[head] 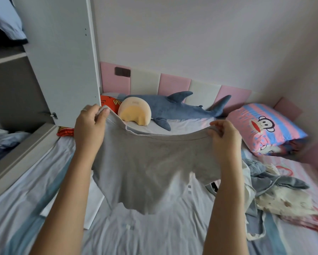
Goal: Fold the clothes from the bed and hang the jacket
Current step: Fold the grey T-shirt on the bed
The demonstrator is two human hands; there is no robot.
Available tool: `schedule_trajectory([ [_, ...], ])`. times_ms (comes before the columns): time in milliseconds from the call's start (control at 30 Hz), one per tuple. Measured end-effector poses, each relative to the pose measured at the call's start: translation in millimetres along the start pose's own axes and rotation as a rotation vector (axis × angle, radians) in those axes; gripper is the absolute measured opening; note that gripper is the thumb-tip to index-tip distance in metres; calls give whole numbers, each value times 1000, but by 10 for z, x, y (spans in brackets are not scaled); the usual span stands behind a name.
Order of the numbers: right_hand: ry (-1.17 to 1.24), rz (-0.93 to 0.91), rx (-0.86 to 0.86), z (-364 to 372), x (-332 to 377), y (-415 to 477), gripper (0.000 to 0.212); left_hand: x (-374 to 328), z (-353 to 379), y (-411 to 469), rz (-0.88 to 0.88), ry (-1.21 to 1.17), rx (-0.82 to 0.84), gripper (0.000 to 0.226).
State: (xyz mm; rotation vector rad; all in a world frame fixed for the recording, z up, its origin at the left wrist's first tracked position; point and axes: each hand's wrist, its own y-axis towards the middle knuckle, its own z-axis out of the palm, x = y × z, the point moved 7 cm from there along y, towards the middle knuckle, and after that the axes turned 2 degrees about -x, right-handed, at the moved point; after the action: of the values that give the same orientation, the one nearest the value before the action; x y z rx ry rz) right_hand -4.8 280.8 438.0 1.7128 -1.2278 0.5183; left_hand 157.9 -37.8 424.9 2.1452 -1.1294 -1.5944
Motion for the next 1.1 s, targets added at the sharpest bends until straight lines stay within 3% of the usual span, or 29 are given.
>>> schedule_trajectory([
  [200, 50, -17, -220, -173, -41, -72, 15, 20, -16, -62, -61, -133, -7, 47],
  [333, 84, 73, -557, -252, -67, -195, 22, 113, 16, -81, -269, -367, -88, 50],
  [367, 48, 127, -540, -192, -108, -193, 27, 135, 71, -82, -336, -412, -59, 50],
  [400, -10, 179, -432, -80, -152, -128, 31, 127, 163, -64, -392, -390, 36, 47],
  [467, -75, 195, -192, 107, -183, -52, 34, 161, 408, -109, -455, -208, 392, 39],
  [500, -45, 175, -156, 113, -157, -34, 35, 158, 470, -140, -447, -144, 502, 38],
  [567, 43, 127, -160, 47, -129, 26, 39, 51, 464, -111, -355, -192, 488, 42],
  [600, 53, 119, -68, 85, -164, 43, 42, -13, 467, -150, -286, -252, 476, 47],
  [634, 18, 129, 96, 185, -176, 68, 44, -107, 526, -196, -212, -270, 549, 52],
  [700, -198, 181, 550, 447, -294, -77, 44, -183, 749, -495, -140, -152, 886, 48],
  [767, -377, 165, 827, 560, -394, -263, 47, -161, 843, -699, -150, -24, 1119, 41],
  [867, -420, 66, 877, 485, -373, -319, 46, -258, 778, -650, -96, -82, 1059, 87],
  [934, -436, 32, 954, 394, -366, -333, 39, -250, 779, -657, -221, -272, 1133, 112],
  [967, -513, 15, 1033, 373, -407, -363, 37, -242, 781, -714, -287, -397, 1230, 109],
  [1034, -720, -5, 1194, 405, -597, -433, 26, -259, 739, -890, -361, -501, 1453, 78],
  [1100, -895, 17, 1237, 468, -937, -435, 18, -95, 810, -1024, -300, -305, 1570, 54],
])
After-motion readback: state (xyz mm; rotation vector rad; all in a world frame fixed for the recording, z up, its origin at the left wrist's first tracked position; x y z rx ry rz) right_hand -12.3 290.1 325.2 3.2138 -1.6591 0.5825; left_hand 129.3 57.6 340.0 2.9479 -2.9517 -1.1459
